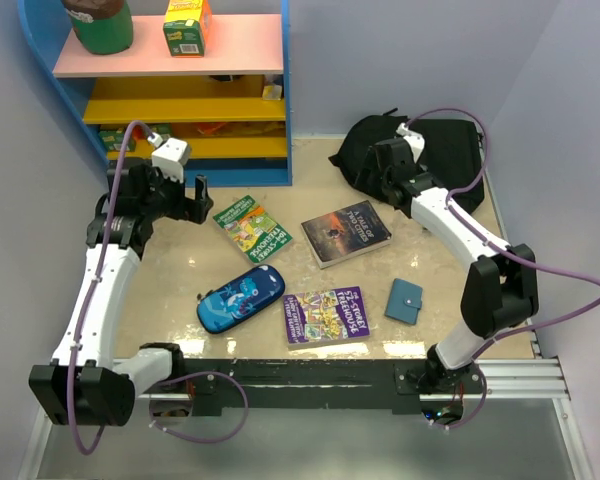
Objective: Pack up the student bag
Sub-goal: Pick up the student bag at the corner of the board.
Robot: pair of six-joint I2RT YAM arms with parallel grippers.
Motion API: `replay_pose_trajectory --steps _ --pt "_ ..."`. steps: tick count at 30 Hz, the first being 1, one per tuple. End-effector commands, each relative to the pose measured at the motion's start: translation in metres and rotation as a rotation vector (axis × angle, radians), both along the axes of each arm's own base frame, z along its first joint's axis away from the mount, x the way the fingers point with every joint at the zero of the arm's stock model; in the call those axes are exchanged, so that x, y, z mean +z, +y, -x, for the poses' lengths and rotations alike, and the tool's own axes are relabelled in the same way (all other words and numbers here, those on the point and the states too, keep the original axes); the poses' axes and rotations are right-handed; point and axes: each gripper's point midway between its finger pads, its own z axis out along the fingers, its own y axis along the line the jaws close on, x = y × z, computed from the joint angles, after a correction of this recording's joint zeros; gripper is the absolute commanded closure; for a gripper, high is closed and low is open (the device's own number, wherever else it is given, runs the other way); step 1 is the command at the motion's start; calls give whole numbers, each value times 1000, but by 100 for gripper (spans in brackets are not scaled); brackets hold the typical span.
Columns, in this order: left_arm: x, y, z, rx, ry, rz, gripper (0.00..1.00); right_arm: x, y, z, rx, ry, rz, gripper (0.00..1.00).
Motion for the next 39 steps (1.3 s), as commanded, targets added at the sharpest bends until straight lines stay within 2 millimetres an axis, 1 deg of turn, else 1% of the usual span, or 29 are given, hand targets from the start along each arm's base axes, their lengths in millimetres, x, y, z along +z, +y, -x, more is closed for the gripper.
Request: replay_pose_trajectory --steps 1,3,4,5,6,7,8,9,10,11,13,15,16,17,18,19,20,21,23,25,26,27,28,29,30,31,32,36,39 --pt "1 -6 -10 -10 -16 32 0 13 3 -31 6 -118 25 1" --pt "-2 -8 -13 -12 -10 43 0 15 8 -40 25 -145 30 1" --pt "-4 -9 -14 -18 -4 46 0 6 11 -48 36 -140 47 1" --pt "-8 -10 -18 -21 9 48 0 2 12 -52 40 -132 64 1" --pt "-9 -10 -19 -25 15 50 0 9 16 -62 39 -144 74 1" --pt "-11 -10 -21 -27 20 47 0 4 15 -65 47 -123 116 1" --pt "-11 -10 -23 -29 22 44 0 -12 22 -69 61 -91 148 1" --pt "-11 -9 -26 -32 14 35 0 -7 26 -76 67 -106 165 1" --pt "-12 -9 -27 -35 13 31 0 -9 26 -80 73 -106 201 1" --pt "-14 -9 -30 -37 21 26 0 -16 30 -85 81 -100 215 2" --pt "-14 -9 -33 -48 24 17 0 -20 34 -92 91 -113 228 1" --pt "-19 -10 -35 -52 38 15 0 -28 39 -99 105 -112 235 2" --pt "-21 -10 -35 -55 41 16 0 -30 40 -103 105 -116 237 2" --pt "-22 -11 -36 -60 40 16 0 -25 41 -108 96 -130 235 2" --pt "-21 -11 -37 -61 32 16 0 -37 42 -111 93 -111 247 2" --pt "-23 -11 -37 -61 33 15 0 -41 41 -114 87 -103 256 2" --pt "-23 -11 -38 -59 30 15 0 -36 39 -120 66 -116 267 2" --pt "-22 -11 -38 -61 25 13 0 -43 38 -122 59 -104 281 3" --pt "-23 -10 -39 -63 22 9 0 -42 35 -127 25 -126 302 5" --pt "-24 -10 -41 -66 18 4 0 -46 36 -133 28 -140 321 5" --pt "-25 -10 -41 -67 21 3 0 -42 38 -137 29 -150 325 5" --pt "-25 -10 -42 -69 19 -1 0 -48 36 -139 32 -129 342 5" --pt "-26 -10 -43 -71 22 -2 0 -65 36 -141 35 -96 362 5" --pt "-27 -11 -44 -74 23 -1 0 -62 40 -149 33 -103 361 5" --pt "-28 -10 -44 -75 25 -3 0 -69 40 -148 41 -76 374 5" --pt "-28 -10 -45 -76 26 -4 0 -87 40 -149 45 -44 391 5" --pt "-28 -10 -45 -75 26 -5 0 -83 41 -153 32 -51 393 5" --pt "-29 -7 -48 -63 20 -15 0 -91 30 -155 -28 -40 442 7" --pt "-32 -6 -49 -58 23 -19 0 -94 24 -155 -59 -30 464 11"
